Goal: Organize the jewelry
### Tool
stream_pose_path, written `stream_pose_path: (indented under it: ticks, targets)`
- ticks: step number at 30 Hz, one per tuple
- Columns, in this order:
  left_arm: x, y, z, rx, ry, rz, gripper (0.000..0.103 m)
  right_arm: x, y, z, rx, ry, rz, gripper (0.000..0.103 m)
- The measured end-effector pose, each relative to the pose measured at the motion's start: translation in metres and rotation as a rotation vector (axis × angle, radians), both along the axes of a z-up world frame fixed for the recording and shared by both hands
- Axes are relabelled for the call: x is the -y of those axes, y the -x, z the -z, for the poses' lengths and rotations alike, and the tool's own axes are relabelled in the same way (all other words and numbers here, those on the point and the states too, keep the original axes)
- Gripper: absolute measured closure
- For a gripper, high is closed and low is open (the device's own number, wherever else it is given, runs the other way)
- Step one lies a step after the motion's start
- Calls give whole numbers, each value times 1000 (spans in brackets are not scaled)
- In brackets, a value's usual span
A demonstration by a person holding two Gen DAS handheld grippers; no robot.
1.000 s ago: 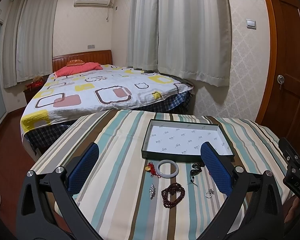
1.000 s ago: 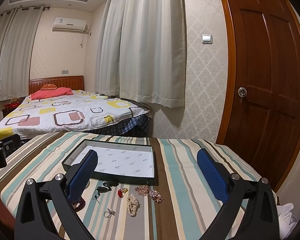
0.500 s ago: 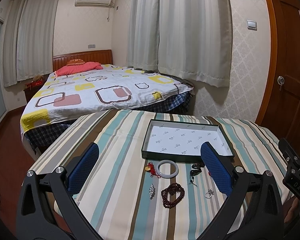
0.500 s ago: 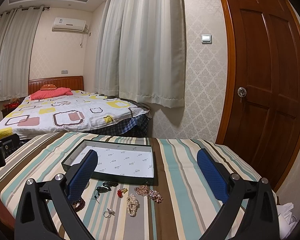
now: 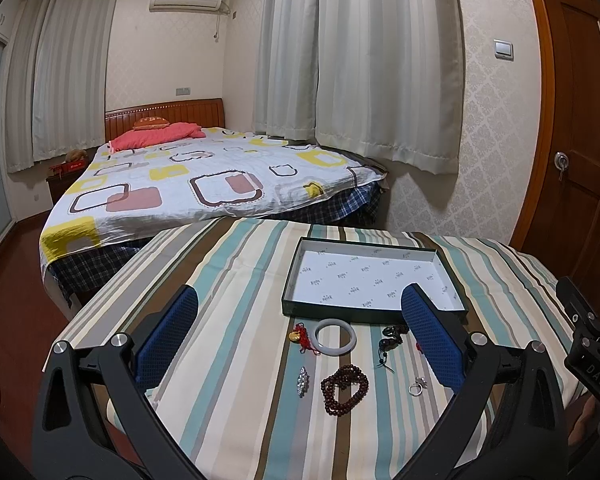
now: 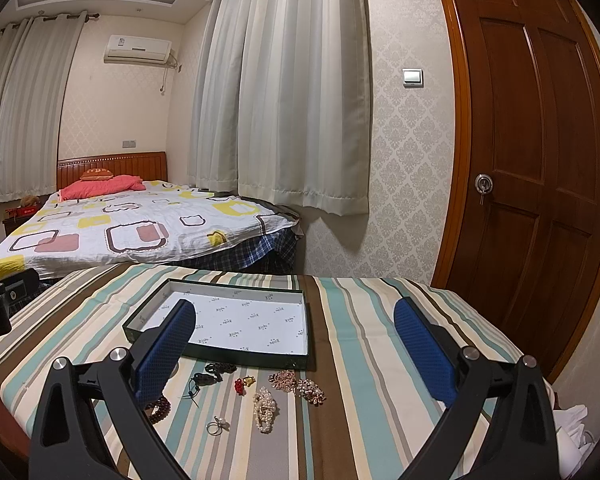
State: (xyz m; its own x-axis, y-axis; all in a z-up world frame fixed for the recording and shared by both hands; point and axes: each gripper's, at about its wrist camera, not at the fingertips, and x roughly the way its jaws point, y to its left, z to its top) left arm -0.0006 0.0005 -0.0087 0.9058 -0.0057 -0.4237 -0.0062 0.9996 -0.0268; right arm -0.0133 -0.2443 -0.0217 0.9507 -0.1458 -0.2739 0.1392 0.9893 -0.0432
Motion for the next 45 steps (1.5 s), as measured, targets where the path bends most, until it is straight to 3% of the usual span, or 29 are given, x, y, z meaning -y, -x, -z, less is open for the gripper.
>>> stream_pose_path:
  ticks: [21,34,41,45]
  targets:
    - [0,-1,0,-3,3,0,4,0,0,1,-3,-2,-2,6]
    - [8,-3,16,-16,6,6,4,-1,-6,15,-15,-1,-4,6]
    - [7,-17,44,-38,8,17,4,2,-18,42,-42,-7,-15,6]
    - [7,-32,71,-99,1,25,4,4,-30,65,-87,-17,-31,6]
